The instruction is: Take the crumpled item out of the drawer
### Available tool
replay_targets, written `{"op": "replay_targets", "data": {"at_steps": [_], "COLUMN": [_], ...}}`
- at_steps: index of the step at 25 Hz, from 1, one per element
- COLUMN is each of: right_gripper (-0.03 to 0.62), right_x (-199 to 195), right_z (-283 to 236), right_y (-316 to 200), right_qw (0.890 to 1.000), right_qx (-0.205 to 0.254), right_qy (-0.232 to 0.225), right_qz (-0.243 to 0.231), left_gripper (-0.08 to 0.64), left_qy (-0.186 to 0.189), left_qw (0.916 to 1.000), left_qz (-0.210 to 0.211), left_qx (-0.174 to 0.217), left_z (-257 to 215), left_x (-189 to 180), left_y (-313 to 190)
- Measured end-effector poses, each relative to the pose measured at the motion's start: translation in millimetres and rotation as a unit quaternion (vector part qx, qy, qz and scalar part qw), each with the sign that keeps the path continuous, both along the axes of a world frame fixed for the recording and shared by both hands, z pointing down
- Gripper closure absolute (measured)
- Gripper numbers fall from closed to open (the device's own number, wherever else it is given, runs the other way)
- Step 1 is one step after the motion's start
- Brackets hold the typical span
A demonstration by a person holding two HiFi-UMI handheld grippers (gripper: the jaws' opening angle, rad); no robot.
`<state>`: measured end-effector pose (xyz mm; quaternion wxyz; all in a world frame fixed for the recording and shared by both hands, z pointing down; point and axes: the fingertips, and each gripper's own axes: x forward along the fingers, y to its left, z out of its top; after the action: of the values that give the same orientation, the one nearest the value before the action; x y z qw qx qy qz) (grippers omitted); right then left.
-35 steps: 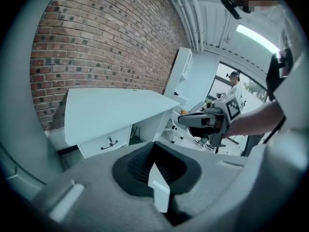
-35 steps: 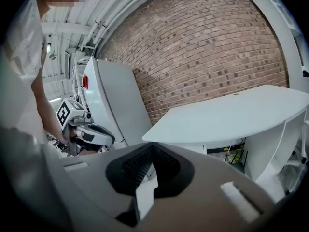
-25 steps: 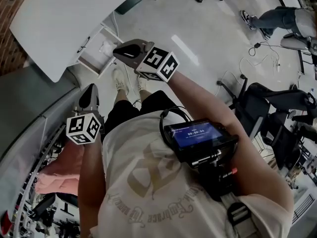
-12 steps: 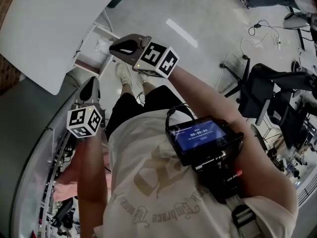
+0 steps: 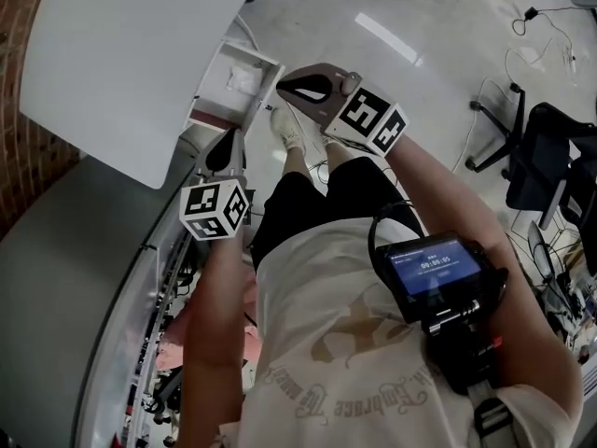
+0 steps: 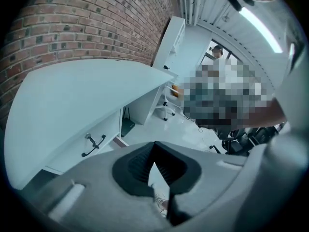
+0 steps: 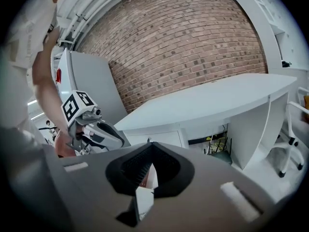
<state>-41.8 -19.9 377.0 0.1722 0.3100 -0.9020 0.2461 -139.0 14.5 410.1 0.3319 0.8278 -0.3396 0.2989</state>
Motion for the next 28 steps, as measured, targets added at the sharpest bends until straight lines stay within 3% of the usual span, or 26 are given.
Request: {"op": "replay_targets", "data": {"at_steps": [14, 17, 20, 28], "right_gripper": [0.584, 0.584, 0.583, 0.584], "right_x": [37.0, 36.1, 25.5, 26.6], "right_z": [13.1, 36.7, 62.7, 69.4], "right_y": [-3.1, 0.3, 2.1, 8.6], "right_qw": [0.994, 0.991, 0.989, 0.985], "right_qx": [-0.015, -0.022, -0.027, -0.034], "right_qy": [-0.022, -0.023, -0.026, -0.039], "right_qz": [0.111, 0.131, 0.143, 0.167], "left_gripper": [0.555, 0.555, 0.555, 0.555], "left_qy": [-0.059, -0.065, -0.075, -0.092], "left_qw": [0.9957, 0.9939, 0.9923, 0.9889], "left_qz": [0.067, 0.081, 0.087, 0.105], "left_qx": [-0.026, -0.038, -0.046, -0.052], "left_z": [39.1, 68.1, 99.3, 112.5], "left_x": [18.8, 13.5, 2.2, 10.2], "left_y": [-11.3, -6.0, -7.1, -10.8]}}
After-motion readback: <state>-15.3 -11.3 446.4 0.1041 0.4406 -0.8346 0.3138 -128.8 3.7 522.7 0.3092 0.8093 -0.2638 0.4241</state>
